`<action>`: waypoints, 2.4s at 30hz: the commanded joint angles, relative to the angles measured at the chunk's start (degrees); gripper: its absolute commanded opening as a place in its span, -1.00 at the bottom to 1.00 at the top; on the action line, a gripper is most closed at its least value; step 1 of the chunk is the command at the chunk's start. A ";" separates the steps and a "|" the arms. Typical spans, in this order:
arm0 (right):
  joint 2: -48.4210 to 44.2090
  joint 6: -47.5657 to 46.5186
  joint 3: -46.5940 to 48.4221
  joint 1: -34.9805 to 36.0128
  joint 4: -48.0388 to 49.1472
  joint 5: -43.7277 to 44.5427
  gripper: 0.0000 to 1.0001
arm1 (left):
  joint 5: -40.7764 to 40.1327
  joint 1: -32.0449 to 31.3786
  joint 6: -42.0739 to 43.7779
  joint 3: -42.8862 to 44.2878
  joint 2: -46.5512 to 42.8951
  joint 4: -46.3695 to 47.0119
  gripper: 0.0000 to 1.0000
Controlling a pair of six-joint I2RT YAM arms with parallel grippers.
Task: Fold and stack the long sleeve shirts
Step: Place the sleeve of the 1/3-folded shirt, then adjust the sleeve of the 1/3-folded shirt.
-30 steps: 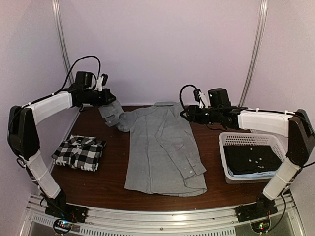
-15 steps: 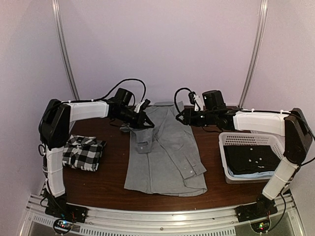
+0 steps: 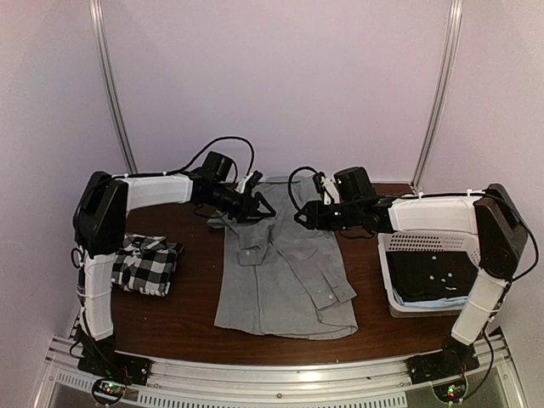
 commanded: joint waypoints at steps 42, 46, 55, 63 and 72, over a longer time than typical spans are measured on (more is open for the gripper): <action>1.38 -1.10 1.27 0.75 -0.12 2.53 0.01 | -10.24 0.74 -2.83 -27.37 -14.16 7.29 0.23; 1.42 -0.98 1.43 0.73 0.20 2.22 0.01 | -12.53 -0.03 -1.95 -28.06 -14.41 6.13 0.14; 1.20 -0.80 0.74 0.83 0.56 2.65 0.01 | -13.86 -3.65 -2.36 -24.38 -14.03 5.94 -0.73; 1.25 -0.31 -0.71 0.82 0.40 4.30 0.00 | -12.36 -8.28 -2.17 -13.69 -7.92 6.00 -1.00; 1.08 1.08 -2.57 0.69 -0.26 6.59 0.00 | -10.18 -13.02 -0.96 -3.66 -0.42 4.43 -0.25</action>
